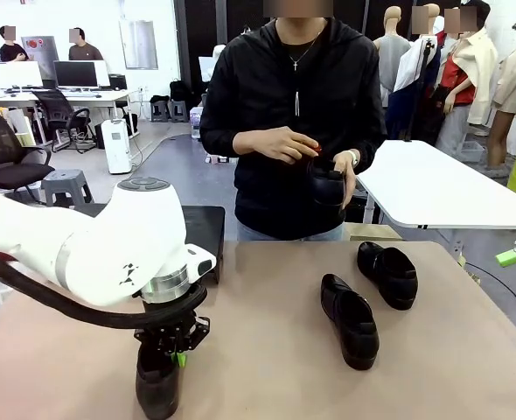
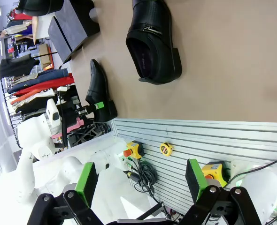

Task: Organize the shoes by placing them on the stand.
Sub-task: Place the Shoe from the middle of the table onto the Shoes Stand.

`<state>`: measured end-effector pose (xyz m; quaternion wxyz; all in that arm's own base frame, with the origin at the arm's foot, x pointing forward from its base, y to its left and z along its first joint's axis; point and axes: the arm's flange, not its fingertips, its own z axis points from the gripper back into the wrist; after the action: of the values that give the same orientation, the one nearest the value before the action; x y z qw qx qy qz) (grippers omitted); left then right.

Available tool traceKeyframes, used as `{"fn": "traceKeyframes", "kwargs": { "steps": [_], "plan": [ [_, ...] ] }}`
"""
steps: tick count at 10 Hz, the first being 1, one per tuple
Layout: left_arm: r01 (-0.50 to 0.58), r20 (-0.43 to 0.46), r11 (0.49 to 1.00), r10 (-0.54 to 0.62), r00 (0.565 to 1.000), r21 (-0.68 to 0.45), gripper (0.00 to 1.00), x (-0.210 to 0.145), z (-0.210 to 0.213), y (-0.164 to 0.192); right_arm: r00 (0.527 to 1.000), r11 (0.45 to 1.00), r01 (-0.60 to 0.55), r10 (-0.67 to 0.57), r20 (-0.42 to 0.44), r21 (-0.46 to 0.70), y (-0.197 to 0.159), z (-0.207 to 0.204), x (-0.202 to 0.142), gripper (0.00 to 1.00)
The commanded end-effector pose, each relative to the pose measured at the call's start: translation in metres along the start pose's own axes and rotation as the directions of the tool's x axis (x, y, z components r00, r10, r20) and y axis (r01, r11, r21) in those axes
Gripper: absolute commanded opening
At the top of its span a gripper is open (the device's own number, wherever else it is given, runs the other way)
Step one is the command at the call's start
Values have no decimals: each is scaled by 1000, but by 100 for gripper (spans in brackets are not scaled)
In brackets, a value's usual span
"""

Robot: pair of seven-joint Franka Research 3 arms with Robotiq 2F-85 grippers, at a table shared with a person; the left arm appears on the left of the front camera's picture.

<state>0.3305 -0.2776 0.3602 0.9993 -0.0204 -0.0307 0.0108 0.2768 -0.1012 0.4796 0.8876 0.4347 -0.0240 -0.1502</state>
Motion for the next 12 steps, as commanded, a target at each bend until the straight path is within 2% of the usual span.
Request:
{"fn": "traceKeyframes", "kwargs": {
  "steps": [1,3,4,5,6,7,8,9,10,11,12],
  "plan": [
    [15,89,999,-18,996,29,0,-17,27,6,1000,1000,-14,14,3,27,2,2,2,100],
    [112,165,990,-124,978,84,0,-45,82,27,1000,1000,-14,14,3,27,2,2,2,100],
    [141,297,981,-176,938,136,0,-67,124,53,1000,1000,-14,14,3,27,2,2,2,100],
    [148,370,972,-208,905,182,0,-85,156,83,1000,1000,-14,14,3,27,2,2,2,100],
    [67,421,958,-184,888,278,0,-90,176,116,1000,1000,-14,14,3,27,2,2,2,100],
    [93,444,945,-233,866,313,0,-81,185,153,1000,1000,-14,14,3,27,2,2,2,100],
    [57,397,938,-199,896,342,0,-70,187,189,1000,1000,-14,14,3,27,2,2,2,100],
    [-18,375,953,-102,921,303,0,-62,189,225,1000,1000,-14,14,3,27,2,2,2,100],
    [-173,400,945,51,915,276,0,-73,198,230,1000,1000,-14,14,3,27,2,2,2,100],
    [22,404,946,-159,901,323,0,-70,229,185,1000,1000,-14,14,3,27,2,2,2,100],
    [22,404,946,-159,901,323,0,-70,229,185,1000,1000,-14,14,3,27,2,2,2,100]
  ]
}}
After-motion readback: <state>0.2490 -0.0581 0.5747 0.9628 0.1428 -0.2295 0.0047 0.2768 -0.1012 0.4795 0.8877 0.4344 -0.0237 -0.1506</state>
